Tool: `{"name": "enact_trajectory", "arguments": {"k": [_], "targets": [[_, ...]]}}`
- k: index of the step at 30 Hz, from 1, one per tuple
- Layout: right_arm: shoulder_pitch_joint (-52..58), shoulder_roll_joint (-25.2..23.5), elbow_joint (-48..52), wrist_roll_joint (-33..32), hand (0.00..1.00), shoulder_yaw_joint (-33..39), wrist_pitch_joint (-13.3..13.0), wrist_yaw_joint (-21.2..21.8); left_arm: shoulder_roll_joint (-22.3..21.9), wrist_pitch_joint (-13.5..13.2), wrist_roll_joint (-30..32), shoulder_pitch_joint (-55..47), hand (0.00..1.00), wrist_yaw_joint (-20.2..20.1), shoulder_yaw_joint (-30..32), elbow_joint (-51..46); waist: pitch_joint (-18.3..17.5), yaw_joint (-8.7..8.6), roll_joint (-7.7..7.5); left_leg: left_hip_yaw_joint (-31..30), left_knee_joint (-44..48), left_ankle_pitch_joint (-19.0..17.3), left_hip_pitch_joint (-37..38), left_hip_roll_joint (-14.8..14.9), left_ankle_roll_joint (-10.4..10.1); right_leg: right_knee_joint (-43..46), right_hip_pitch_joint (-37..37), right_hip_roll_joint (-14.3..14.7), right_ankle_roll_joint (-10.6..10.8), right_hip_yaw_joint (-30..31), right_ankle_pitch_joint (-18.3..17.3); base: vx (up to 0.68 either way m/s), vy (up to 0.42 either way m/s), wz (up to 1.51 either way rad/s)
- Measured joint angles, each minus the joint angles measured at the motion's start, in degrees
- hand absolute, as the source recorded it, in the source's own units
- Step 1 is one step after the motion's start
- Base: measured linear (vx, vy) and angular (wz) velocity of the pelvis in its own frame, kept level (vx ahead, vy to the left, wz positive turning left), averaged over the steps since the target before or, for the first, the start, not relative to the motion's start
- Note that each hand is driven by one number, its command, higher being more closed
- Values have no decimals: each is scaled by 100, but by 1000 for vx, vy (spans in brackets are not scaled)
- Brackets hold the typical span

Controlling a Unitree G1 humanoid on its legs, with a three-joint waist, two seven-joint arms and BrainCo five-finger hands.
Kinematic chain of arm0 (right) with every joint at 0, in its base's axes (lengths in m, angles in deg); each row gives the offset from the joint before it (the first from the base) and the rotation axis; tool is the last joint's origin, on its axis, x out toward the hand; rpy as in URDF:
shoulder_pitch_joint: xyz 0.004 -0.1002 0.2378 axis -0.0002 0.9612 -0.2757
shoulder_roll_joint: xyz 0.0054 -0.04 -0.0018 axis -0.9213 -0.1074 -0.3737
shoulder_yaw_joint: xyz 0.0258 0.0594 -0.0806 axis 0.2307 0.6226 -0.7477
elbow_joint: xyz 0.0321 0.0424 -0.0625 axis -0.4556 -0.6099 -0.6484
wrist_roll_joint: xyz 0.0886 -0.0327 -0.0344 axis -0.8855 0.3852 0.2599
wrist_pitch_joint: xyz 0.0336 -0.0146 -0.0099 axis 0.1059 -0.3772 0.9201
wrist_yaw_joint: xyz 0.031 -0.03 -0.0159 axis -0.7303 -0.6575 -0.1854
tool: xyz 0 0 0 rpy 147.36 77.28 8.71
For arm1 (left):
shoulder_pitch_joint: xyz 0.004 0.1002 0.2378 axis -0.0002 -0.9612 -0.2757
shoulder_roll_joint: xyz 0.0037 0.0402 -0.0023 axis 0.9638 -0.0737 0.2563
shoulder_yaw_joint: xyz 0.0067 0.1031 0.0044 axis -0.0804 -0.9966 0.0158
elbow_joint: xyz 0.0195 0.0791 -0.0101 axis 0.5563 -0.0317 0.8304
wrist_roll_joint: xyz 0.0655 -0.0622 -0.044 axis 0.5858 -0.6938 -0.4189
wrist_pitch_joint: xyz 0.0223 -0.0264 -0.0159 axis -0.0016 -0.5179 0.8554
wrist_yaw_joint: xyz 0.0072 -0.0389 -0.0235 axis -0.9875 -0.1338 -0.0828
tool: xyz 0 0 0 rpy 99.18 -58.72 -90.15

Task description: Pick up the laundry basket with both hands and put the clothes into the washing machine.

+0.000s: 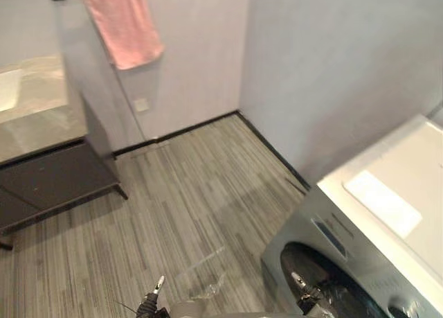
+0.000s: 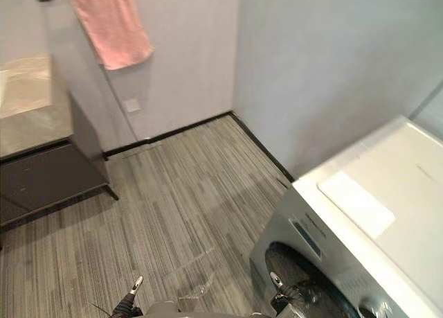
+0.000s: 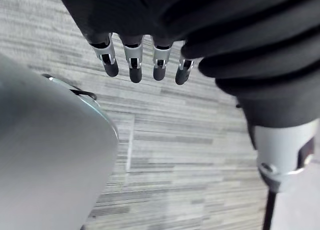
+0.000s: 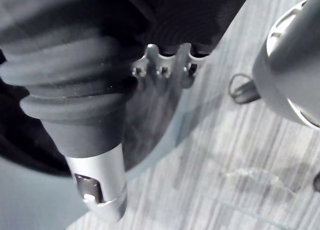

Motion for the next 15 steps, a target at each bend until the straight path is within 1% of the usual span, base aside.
{"name": "enact_trajectory", "arguments": {"k": [1,2,3,4,5,6,7,8,9,10,11,13,15], "targets": [[6,-2,-3,-49,0,36,52,-52,-2,0,0,0,0,1,5,1,-24,-11,-6,60,-90,15,3,-5,15,16,44,0,0,-55,0,158,-19,132],[-10,14,-8,-192,0,151,126,-111,-19,-1,0,5,0,6,0,4,-11,-14,11,51,-330,76,11,-74,71,154,29,-34,0,-131,0,124,1,127],[37,76,-17,-230,0,201,129,-136,-38,3,4,35,0,27,-12,18,14,-29,54,-10,-679,228,109,-136,148,665,-238,-98,4,-187,-16,114,-7,115],[17,177,-17,-253,0,201,146,-140,-61,13,7,70,0,38,-30,28,91,-16,176,-83,-916,276,165,-77,139,943,-489,-109,-35,-122,-69,71,-41,88],[-47,273,-65,-266,0,167,248,-142,-87,13,43,82,0,72,-35,137,119,-19,236,-149,-1240,276,240,11,140,-541,-284,320,18,296,-340,31,-60,63],[-29,155,-69,-221,0,93,158,-115,22,2,65,148,0,116,93,189,235,23,-7,-144,-1274,257,234,-250,134,-1609,-138,267,-92,474,910,11,-76,68],[-59,152,-50,-227,0,78,121,-74,13,10,129,232,0,130,146,269,296,-27,83,-247,-1333,203,294,-230,107,-1583,-57,261,-45,416,879,7,-29,45],[-65,229,-53,-176,0,47,72,-35,-78,91,193,204,0,138,243,315,301,-16,120,-168,-1617,217,505,-210,139,-1461,-49,266,-32,453,886,6,5,21],[-65,243,-52,-142,0,45,68,-37,-137,88,193,158,0,156,275,293,296,-5,116,-88,-1757,216,627,-192,137,-1426,-35,268,-21,473,853,-14,43,-8],[-81,241,-48,-123,0,-4,44,-35,-200,69,216,138,0,154,312,292,245,18,166,-12,-2001,215,818,-192,131,-1296,-52,248,14,514,751,-61,49,-12],[-82,224,-23,-80,0,-90,34,-9,-201,80,235,121,0,149,345,299,226,3,159,-7,-2160,241,922,-250,91,-1101,-116,186,33,555,614,-84,46,-9],[-79,220,-12,-12,0,-203,21,73,-207,100,235,103,0,149,393,291,200,3,118,59,-2254,245,964,-332,91,-706,-314,39,67,613,423,-97,64,-8],[-42,154,-3,81,0,-335,-9,73,-104,97,235,78,0,150,398,270,176,21,-109,153,-2370,220,1051,-648,123,118,-662,-379,231,747,-52,-158,150,-4]]}}
